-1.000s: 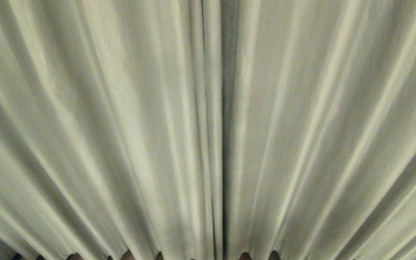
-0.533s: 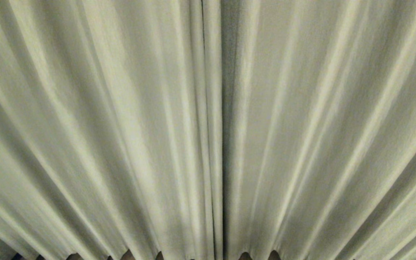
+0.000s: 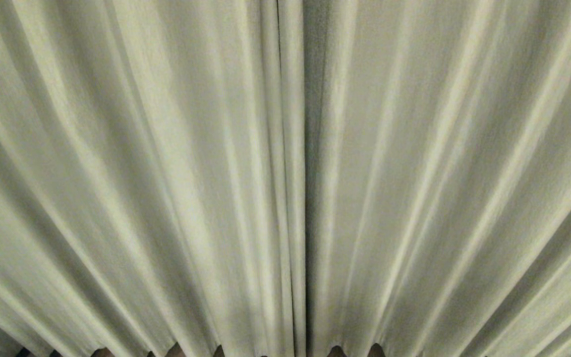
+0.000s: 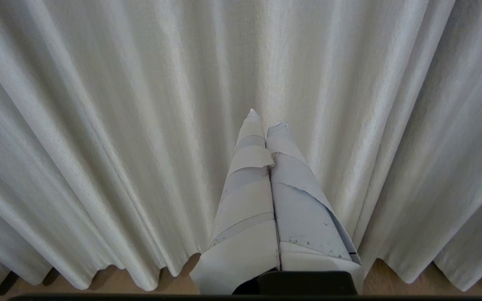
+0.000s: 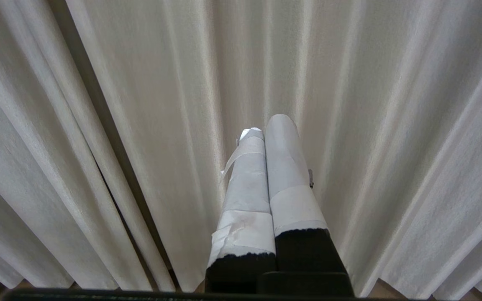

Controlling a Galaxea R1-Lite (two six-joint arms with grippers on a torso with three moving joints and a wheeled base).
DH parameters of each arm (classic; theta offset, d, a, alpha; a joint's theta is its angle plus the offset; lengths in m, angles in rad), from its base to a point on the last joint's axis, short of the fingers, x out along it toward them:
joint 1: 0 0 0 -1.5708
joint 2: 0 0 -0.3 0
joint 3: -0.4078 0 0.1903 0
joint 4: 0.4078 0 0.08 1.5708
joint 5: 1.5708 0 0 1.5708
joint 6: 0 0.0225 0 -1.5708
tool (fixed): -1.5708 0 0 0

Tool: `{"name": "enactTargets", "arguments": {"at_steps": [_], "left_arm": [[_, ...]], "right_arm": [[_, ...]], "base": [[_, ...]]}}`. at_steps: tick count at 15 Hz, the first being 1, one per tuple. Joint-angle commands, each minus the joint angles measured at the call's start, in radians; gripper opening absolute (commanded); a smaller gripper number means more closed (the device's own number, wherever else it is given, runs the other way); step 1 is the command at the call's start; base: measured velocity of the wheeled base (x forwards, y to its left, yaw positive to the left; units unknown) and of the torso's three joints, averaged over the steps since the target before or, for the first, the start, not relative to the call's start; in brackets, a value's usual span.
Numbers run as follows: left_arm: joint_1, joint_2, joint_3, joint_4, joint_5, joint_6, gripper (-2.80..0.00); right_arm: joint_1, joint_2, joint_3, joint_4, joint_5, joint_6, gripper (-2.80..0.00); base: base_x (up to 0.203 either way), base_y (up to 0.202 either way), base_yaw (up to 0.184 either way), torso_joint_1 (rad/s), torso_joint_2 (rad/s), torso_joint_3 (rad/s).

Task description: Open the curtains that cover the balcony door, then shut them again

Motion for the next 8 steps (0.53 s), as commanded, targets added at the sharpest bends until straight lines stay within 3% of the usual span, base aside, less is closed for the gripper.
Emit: {"name": "enactTargets", "arguments": {"at_steps": [1,8], "left_arm": [[0.001,0.0,0.0,-0.001,0.0,0.0,-2.8],[0.001,0.0,0.0,-0.001,0.0,0.0,-2.8]], "right_arm": [[-0.001,0.001,0.0,-0.001,0.0,0.0,-2.8],[-0.001,0.001,0.0,-0.001,0.0,0.0,-2.8]], "base": [[0.0,0.0,0.0,0.0,0.0,0.0],[0.0,0.0,0.0,0.0,0.0,0.0]]}}
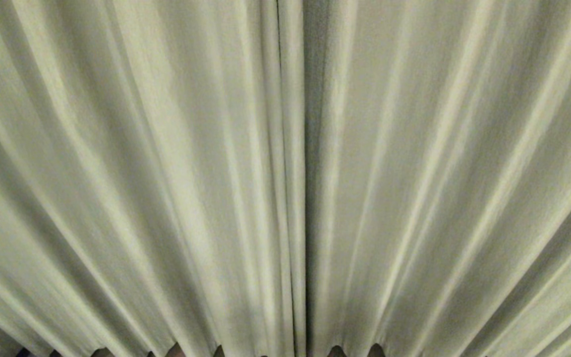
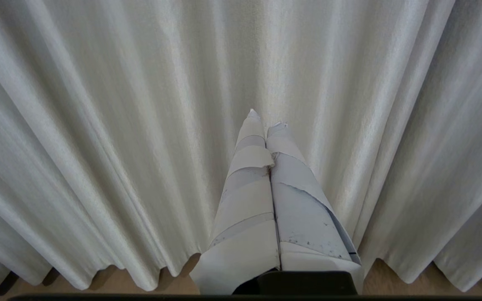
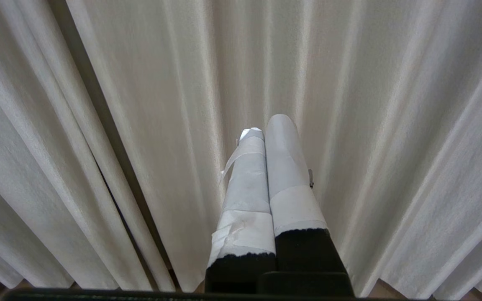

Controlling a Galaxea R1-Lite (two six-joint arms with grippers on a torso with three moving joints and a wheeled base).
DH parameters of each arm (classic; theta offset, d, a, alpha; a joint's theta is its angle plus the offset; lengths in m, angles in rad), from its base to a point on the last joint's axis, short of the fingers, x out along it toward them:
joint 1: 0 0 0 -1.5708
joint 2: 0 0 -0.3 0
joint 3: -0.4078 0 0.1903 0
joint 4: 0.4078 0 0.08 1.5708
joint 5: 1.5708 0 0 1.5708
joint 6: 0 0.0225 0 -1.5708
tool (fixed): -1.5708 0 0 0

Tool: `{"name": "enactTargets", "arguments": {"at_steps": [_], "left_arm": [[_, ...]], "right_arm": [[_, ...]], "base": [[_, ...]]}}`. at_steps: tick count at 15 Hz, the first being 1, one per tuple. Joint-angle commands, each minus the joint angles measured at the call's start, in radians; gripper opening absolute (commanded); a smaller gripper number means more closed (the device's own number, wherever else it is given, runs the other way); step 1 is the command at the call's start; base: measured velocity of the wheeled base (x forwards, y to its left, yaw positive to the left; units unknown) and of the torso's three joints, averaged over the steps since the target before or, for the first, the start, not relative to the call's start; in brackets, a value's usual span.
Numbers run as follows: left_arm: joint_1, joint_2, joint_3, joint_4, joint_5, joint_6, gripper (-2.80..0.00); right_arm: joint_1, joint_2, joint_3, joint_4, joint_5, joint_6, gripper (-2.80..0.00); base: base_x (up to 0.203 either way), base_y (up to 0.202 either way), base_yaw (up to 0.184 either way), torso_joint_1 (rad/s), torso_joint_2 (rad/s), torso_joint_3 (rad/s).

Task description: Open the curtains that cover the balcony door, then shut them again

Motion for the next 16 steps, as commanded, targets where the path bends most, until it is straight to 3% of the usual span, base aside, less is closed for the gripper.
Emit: {"name": "enactTargets", "arguments": {"at_steps": [1,16], "left_arm": [[0.0,0.0,0.0,0.001,0.0,0.001,-2.8],[0.0,0.0,0.0,-0.001,0.0,0.001,-2.8]], "right_arm": [[0.0,0.001,0.0,-0.001,0.0,0.001,-2.8],[0.0,0.001,0.0,-0.001,0.0,0.001,-2.8]], "base": [[0.0,0.0,0.0,0.0,0.0,0.0],[0.0,0.0,0.0,0.0,0.0,0.0]]}}
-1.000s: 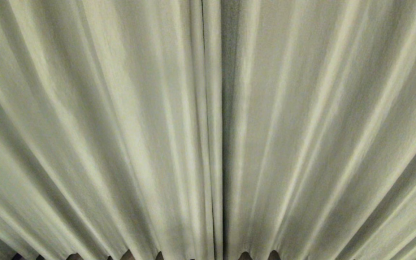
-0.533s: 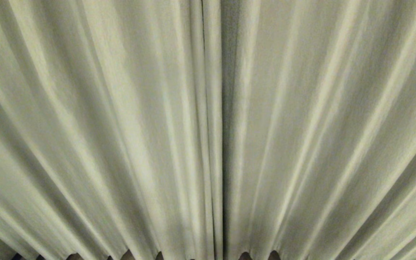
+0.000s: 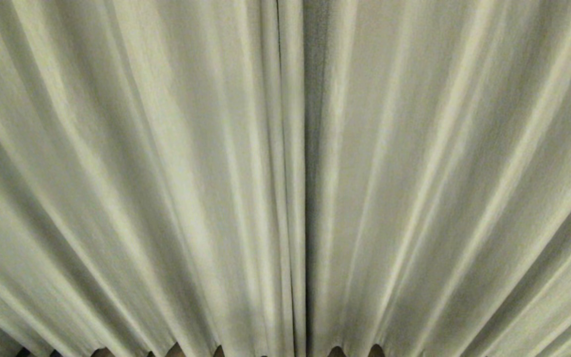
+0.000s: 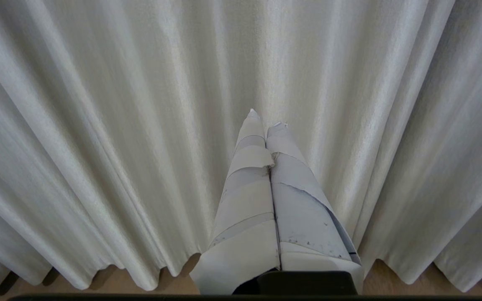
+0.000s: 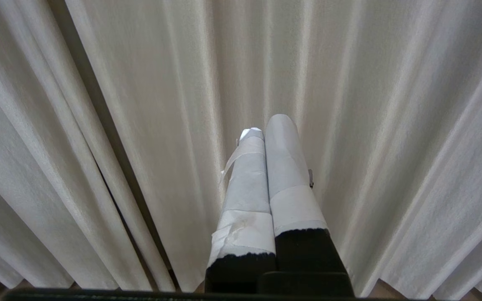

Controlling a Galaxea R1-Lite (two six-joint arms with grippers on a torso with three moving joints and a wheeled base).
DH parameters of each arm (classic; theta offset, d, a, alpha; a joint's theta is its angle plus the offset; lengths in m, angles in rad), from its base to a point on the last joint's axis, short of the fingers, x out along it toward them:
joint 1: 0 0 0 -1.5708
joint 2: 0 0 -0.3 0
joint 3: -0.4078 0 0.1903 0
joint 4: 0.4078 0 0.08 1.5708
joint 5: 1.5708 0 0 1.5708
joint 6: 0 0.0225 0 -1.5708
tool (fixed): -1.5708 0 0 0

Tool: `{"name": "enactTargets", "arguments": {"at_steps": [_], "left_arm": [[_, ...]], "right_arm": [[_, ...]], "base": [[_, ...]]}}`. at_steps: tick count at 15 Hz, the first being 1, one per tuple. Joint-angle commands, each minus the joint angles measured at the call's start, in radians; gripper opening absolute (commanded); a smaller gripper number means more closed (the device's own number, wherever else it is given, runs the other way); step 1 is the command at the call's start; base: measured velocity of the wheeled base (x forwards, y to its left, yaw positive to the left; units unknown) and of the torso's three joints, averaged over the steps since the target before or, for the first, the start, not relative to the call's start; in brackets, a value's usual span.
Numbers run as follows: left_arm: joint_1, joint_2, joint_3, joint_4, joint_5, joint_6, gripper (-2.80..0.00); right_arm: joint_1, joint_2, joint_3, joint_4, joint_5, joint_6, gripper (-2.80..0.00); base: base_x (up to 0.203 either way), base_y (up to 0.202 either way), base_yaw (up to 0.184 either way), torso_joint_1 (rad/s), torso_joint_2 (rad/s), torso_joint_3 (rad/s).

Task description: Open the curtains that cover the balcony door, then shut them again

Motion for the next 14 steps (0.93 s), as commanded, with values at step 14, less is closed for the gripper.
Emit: {"name": "enactTargets", "arguments": {"at_steps": [14], "left_arm": [[0.0,0.0,-0.001,-0.001,0.001,0.0,-2.8]], "right_arm": [[-0.001,0.001,0.0,-0.001,0.0,0.0,-2.8]], "base": [[0.0,0.0,0.0,0.0,0.0,0.0]]}}
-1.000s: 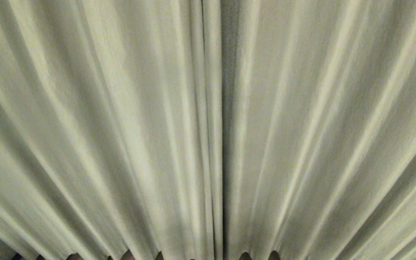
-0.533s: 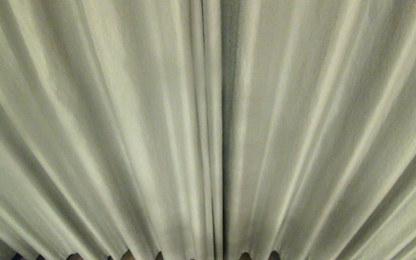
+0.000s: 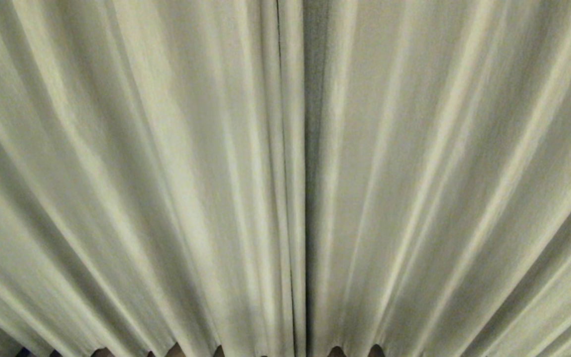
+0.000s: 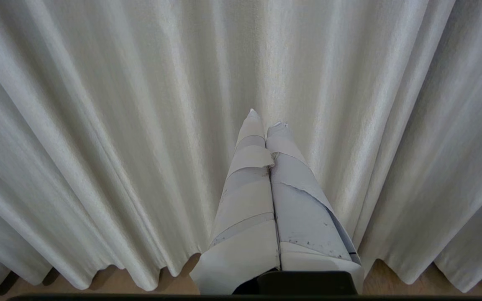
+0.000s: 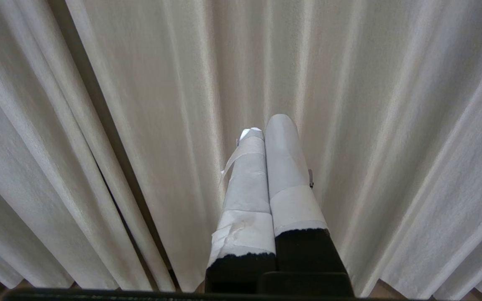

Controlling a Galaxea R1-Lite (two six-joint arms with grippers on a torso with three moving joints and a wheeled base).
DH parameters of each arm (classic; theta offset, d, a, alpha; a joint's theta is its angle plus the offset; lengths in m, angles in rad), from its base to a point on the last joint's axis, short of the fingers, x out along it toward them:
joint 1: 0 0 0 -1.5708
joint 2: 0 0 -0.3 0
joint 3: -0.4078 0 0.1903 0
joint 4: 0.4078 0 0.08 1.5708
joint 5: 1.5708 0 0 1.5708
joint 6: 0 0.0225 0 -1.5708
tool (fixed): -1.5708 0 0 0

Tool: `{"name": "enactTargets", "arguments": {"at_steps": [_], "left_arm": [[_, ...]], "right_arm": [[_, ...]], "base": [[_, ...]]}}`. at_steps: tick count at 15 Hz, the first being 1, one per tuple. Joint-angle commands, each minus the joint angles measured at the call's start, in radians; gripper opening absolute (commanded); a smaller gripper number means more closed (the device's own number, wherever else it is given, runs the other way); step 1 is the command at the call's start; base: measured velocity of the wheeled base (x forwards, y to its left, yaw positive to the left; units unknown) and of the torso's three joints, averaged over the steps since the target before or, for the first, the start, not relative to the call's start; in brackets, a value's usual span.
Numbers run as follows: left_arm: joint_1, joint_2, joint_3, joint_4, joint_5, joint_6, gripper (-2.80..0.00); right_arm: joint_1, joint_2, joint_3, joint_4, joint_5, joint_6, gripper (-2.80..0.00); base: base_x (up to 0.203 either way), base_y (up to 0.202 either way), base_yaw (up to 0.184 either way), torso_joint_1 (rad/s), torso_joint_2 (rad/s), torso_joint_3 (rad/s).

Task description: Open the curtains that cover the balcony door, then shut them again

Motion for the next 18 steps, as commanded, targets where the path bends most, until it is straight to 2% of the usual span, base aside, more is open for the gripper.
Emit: {"name": "enactTargets", "arguments": {"at_steps": [1,18], "left_arm": [[0.0,0.0,0.0,-0.001,-0.001,0.0,-2.8],[0.0,0.0,0.0,-0.001,0.0,0.001,-2.8]], "right_arm": [[0.0,0.001,0.0,-0.001,0.0,0.001,-2.8],[0.0,0.001,0.0,-0.001,0.0,0.001,-2.8]], "base": [[0.0,0.0,0.0,0.0,0.0,0.0],[0.0,0.0,0.0,0.0,0.0,0.0]]}}
